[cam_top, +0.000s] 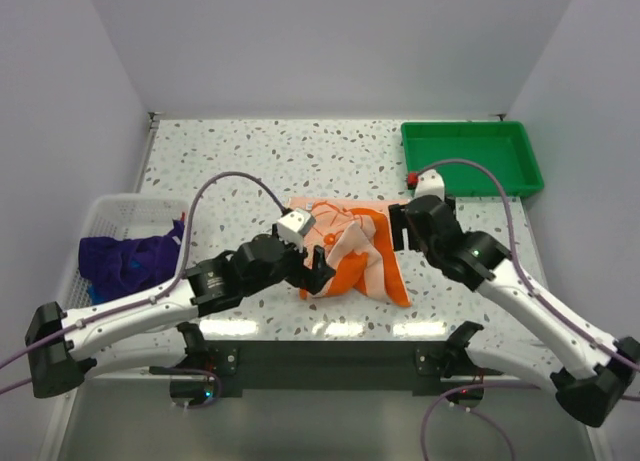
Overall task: Fold and stack the towels
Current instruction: Move the towel to the center of the board, then flatten out the crumpled towel
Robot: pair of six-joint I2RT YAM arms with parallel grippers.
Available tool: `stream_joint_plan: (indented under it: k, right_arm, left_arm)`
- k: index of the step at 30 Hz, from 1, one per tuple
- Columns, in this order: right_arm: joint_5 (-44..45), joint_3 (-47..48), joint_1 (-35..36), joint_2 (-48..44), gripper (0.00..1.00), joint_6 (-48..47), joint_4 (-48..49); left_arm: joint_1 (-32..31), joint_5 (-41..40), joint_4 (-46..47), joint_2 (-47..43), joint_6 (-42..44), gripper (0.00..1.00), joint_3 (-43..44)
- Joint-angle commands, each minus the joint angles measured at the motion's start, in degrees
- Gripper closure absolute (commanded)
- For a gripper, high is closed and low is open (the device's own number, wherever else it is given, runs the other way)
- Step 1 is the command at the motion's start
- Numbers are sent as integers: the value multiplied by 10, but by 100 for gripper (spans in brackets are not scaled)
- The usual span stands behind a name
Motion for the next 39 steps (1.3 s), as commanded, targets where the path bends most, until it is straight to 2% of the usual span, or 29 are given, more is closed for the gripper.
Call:
stream_joint_plan:
  k: [1,3,6,8,14,20,24,31,39]
  right_arm:
    - [-32,-5,-36,61,19,53,37]
    - [-86,-35,-93,95,29,69,61]
    - [-165,-75,-136,126,39,79,134]
    - [-181,-89,-139,144,42,75,158]
    - [-197,-115,-154,210,42,77,212]
    - [-206,-122,-161,222,42,65,231]
    - [-205,-113,-161,215,42,50,224]
    - [-201,-97,-161,208,40,28,216]
    - [-231,-44,-153,215,39,-7,197]
  left_arm:
    - [17,-92,9,-18,-62,12,7]
    - [76,-82,-3,0,-85,14,10]
    - [176,-27,31,43,-85,17,6]
    - [221,-20,33,101,-78,20,25]
    - [298,-38,44,282,-52,26,135]
    - [324,-54,34,449,1,34,261]
    - [324,-80,0,522,37,38,341]
    - [324,-86,-25,590,52,39,368]
    - [302,-101,-52,619,57,39,360]
